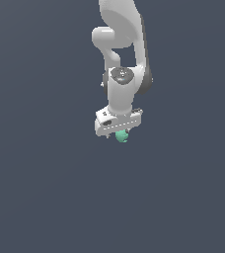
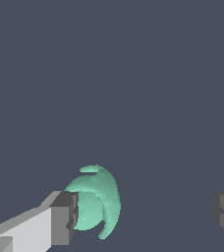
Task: Pick up the object and move it to a goal position.
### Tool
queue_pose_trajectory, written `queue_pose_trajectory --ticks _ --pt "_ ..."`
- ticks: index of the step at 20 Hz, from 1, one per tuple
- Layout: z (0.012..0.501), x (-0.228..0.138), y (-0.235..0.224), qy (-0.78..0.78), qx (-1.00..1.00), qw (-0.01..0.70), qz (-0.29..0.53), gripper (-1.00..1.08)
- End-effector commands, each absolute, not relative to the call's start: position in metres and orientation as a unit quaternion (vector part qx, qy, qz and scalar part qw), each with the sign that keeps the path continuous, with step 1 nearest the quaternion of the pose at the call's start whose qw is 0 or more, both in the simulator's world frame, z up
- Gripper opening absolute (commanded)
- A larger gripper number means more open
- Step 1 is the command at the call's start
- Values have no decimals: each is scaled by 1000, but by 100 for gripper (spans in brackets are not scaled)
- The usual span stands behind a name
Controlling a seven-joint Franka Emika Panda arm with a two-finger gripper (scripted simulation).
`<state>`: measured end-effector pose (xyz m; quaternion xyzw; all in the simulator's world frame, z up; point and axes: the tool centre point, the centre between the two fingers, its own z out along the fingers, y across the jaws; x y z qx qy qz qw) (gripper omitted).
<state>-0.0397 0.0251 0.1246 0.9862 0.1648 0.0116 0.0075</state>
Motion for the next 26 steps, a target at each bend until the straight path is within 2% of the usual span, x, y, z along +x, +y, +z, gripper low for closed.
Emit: queue_pose_trajectory --ticks 1,11,19,26 --pt "114 -54 33 200 980 6 8 100" --pt "92 -88 51 280 960 1 1 100" --pt "88 -91 52 284 959 0 0 100" --pt "62 -92 53 286 958 0 0 100"
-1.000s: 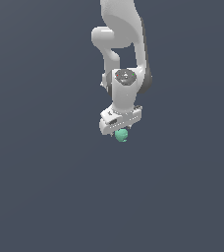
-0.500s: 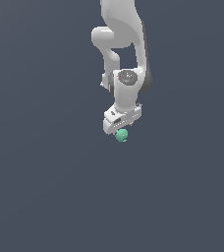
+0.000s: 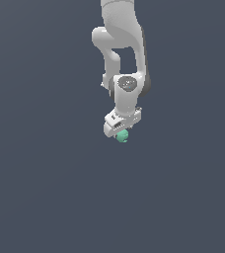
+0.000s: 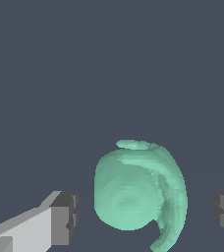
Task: Pick up the object and move it to a goal position.
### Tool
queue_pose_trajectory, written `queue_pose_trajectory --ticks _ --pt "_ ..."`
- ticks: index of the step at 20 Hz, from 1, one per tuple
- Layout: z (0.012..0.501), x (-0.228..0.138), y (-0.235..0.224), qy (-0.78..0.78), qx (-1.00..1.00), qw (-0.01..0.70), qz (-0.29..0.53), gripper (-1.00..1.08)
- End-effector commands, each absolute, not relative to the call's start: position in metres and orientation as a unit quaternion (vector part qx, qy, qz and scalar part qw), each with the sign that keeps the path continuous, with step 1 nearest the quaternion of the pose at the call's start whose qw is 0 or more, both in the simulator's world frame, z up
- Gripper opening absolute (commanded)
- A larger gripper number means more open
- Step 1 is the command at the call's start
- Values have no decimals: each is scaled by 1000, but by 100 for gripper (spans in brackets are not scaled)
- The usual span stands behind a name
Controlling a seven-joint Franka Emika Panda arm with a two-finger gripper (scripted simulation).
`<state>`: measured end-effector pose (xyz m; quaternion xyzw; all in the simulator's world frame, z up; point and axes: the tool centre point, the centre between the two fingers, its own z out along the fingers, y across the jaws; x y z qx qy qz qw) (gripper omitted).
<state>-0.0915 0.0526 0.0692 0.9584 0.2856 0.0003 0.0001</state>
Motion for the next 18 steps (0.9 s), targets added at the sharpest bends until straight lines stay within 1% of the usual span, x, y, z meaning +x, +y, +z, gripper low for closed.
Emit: queue_pose_trajectory --ticks 1,9,10,18 --pt "57 -92 53 286 958 0 0 100" --pt "40 -92 53 287 958 0 0 100" --pt "40 -92 53 287 958 0 0 -100" --pt "40 -92 53 287 958 0 0 -100"
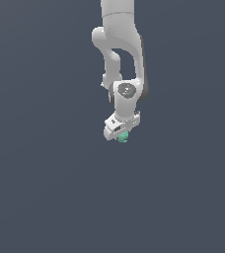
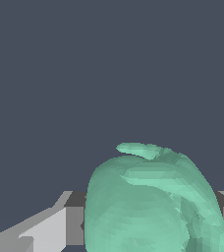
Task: Pick up the object and move it to a goal position.
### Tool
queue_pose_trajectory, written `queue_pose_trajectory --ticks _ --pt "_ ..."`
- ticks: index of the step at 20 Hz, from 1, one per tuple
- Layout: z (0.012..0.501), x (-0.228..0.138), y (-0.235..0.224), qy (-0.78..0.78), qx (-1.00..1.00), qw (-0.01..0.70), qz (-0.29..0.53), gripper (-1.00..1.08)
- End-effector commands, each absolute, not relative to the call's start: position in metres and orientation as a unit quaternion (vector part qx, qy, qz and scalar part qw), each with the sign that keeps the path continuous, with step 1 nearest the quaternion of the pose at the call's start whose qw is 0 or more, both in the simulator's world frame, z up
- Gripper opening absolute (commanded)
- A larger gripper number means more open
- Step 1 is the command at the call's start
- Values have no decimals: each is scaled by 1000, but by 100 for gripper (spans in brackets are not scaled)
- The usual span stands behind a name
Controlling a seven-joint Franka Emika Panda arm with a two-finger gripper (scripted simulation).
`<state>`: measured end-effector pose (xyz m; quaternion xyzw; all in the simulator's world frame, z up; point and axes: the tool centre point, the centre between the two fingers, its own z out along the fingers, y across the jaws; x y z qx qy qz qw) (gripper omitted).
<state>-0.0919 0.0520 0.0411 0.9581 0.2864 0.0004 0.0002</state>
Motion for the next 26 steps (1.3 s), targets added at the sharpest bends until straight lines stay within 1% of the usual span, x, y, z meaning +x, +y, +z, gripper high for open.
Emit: queue_pose_trajectory --ticks 1,6,11,18,26 --pt "40 -92 53 287 958 0 0 -100" --pt "43 -87 53 290 957 0 7 -100" --pt "50 -69 57 303 952 -4 34 -100" --pt "73 -24 68 335 937 -12 102 -100" --pt "118 34 88 378 904 -24 201 -100"
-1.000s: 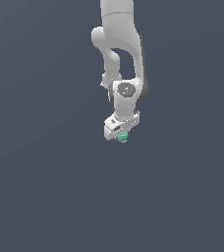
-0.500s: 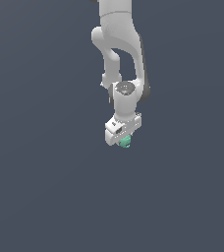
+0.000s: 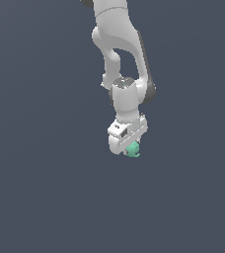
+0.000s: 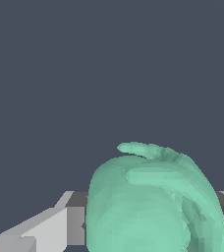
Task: Pick up the object and move it to a goal position.
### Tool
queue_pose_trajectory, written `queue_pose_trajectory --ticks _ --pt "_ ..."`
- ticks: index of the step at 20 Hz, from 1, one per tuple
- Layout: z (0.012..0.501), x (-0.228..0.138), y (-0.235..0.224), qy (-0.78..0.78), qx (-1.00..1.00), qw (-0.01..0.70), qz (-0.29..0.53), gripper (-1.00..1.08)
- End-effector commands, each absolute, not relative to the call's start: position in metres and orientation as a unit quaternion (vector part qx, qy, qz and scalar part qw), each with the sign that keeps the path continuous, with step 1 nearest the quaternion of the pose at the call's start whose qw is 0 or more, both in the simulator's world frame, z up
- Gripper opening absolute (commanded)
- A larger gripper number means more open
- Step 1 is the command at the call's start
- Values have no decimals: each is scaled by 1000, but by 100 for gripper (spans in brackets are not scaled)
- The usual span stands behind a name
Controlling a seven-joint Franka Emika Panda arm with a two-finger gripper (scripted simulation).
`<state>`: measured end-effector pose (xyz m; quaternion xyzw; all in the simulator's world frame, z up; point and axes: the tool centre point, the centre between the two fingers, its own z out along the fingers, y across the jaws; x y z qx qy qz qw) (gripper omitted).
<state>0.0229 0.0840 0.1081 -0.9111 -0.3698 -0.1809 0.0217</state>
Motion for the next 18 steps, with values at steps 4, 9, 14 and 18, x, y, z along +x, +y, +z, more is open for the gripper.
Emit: queue_pose_trajectory --ticks 4,9,14,18 --pt "145 58 98 -397 -883 30 -248 -100" --pt "177 81 109 -417 -857 36 -300 -100" --pt "210 99 119 -434 -830 42 -347 -100" --pt "237 111 127 -446 -808 47 -383 -100"
